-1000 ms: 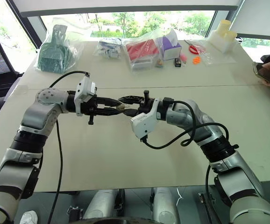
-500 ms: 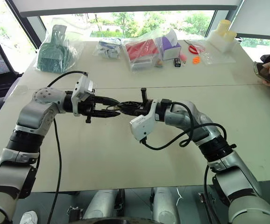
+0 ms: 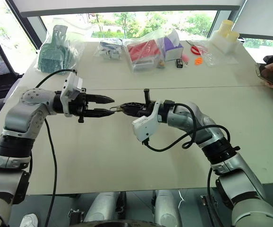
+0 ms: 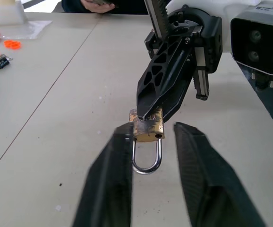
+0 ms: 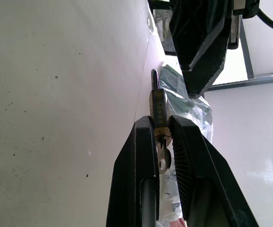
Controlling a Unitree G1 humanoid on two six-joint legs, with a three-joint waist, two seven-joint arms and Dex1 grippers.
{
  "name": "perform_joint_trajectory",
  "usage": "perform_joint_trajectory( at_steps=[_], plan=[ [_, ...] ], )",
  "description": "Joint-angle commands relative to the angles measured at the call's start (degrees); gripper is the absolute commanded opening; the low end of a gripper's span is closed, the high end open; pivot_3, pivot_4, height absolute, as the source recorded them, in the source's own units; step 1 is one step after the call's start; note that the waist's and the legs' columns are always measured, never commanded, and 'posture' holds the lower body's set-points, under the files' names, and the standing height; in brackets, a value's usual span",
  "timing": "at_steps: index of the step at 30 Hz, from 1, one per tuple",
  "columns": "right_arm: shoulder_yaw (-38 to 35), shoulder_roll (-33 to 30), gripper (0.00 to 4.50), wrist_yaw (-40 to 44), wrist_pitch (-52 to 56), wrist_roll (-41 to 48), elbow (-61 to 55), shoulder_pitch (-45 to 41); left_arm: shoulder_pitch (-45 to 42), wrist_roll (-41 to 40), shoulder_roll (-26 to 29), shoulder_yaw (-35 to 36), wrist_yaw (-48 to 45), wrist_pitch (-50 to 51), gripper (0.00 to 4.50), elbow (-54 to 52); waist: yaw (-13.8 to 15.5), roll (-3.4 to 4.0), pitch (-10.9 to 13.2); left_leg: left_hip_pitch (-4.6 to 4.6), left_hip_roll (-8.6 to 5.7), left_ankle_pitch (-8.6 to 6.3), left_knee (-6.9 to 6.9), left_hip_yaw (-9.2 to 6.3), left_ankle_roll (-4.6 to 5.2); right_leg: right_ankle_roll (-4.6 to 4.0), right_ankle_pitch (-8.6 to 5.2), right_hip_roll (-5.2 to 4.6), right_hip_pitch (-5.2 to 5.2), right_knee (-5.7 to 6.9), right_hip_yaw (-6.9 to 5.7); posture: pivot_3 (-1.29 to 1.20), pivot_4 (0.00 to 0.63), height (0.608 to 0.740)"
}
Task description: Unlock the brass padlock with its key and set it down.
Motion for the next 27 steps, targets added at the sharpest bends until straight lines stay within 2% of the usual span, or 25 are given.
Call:
perform_joint_trajectory(
  at_steps=[1,11,22,27],
  plan=[
    [-1.72,-0.16,0.0,-0.08,0.19,1.5,-1.88,-0.16,0.32,-0.36,0.35,0.43,0.2,-0.33,0.03,-2.24,-0.03,0.0,0.0,0.0,0.0,0.0,0.0,0.0,0.0,0.0,0.0,0.0,0.0,0.0,0.0,0.0,0.15,0.74],
    [-1.78,-0.46,0.0,0.41,0.45,1.55,-2.31,-0.4,0.81,4.85,-0.37,-3.58,0.0,-4.56,0.03,1.42,0.02,0.0,0.0,0.0,-0.01,0.0,0.0,0.02,0.0,0.0,0.0,0.0,0.0,0.0,0.0,0.0,0.15,0.74],
    [-1.68,-0.4,0.0,0.83,1.07,1.75,-2.85,-0.3,-2.81,9.05,-5.09,-3.65,2.48,-12.78,0.03,10.59,0.0,0.0,0.0,0.0,-0.01,0.0,0.0,0.03,0.0,0.0,0.01,0.0,0.0,0.0,0.0,0.0,0.15,0.74],
    [-1.55,-0.82,0.0,1.06,2.16,1.29,-2.38,1.15,-0.79,8.95,-3.02,-3.42,1.52,-11.38,0.03,8.45,-0.03,0.0,0.0,0.0,-0.01,0.0,0.0,0.03,0.0,0.01,0.0,0.0,0.0,0.0,0.0,0.0,0.15,0.74]
  ],
)
